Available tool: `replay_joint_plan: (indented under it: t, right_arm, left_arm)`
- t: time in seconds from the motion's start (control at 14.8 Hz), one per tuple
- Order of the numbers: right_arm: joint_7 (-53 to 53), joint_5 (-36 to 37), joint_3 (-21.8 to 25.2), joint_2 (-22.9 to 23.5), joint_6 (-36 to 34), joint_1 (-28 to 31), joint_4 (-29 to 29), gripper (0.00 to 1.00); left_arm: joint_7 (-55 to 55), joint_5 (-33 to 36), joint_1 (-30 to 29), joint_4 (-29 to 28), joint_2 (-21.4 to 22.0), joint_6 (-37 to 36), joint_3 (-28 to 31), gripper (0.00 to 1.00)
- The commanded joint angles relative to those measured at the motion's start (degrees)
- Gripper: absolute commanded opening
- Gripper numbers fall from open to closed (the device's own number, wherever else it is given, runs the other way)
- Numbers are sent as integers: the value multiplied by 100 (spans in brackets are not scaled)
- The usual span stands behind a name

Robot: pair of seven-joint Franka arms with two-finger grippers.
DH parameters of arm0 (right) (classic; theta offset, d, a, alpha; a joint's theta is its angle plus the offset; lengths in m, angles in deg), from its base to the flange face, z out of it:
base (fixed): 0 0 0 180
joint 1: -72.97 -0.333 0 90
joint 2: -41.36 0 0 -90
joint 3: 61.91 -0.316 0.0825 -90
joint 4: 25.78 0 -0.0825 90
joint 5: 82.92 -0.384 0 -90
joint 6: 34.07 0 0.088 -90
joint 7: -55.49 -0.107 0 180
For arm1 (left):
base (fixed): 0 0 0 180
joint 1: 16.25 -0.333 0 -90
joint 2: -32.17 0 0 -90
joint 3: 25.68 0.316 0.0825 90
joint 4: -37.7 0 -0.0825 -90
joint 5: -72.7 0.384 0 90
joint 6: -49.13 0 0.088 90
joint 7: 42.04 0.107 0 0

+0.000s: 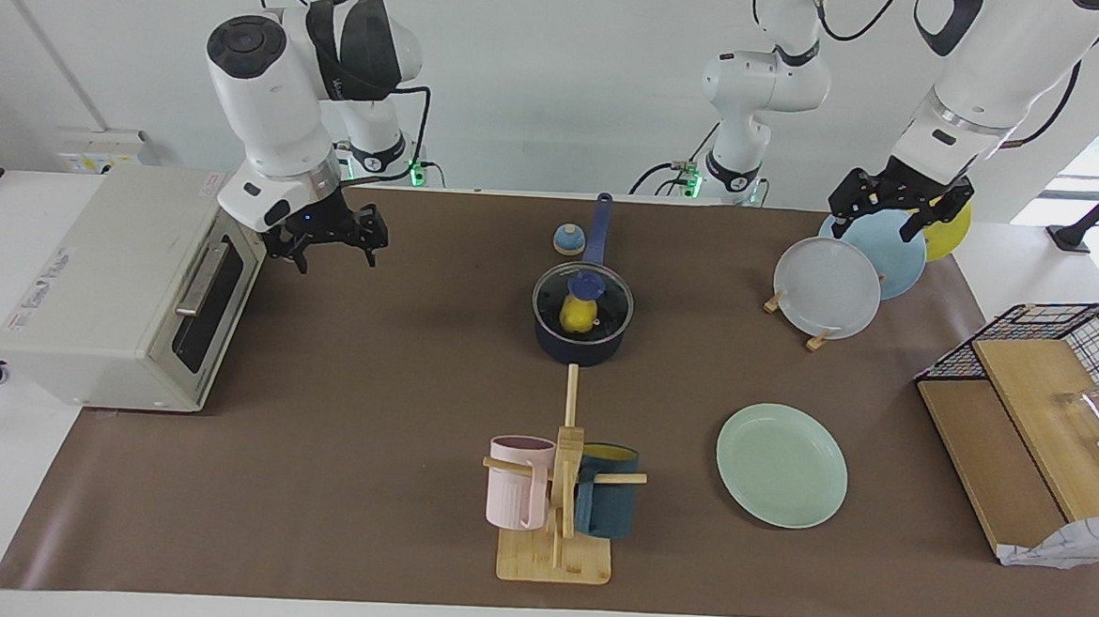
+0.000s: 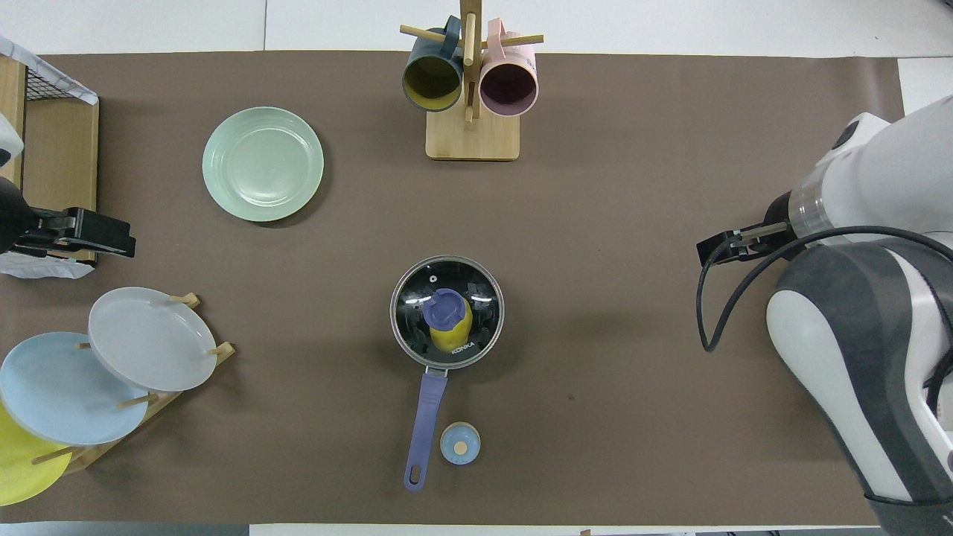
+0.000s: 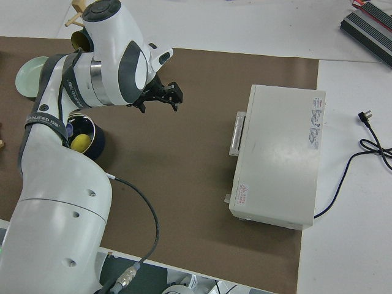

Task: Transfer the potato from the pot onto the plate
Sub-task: 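Reach the right gripper over the pot to the glass lid knob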

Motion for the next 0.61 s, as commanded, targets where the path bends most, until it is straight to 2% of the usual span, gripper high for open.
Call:
replay_joint_plan:
  t: [0.0, 0.2, 0.4, 0.54]
  right_arm:
    - [-963, -60, -6, 61, -46, -700, 243, 100]
    - [-1422, -69, -6, 341, 146, -1159, 462, 100]
    - [-1992, -42, -33, 920, 420, -1844, 979, 100]
    - [-2591, -95, -68, 1413, 682, -2021, 1288, 100]
  left_arm:
    - [58, 81, -10, -121, 114, -20, 9, 100]
    - [67, 81, -10, -121, 114, -28, 9, 100]
    - [58, 81, -2, -121, 123, -72, 9, 100]
    - [58, 81, -10, -121, 123, -134, 9, 100]
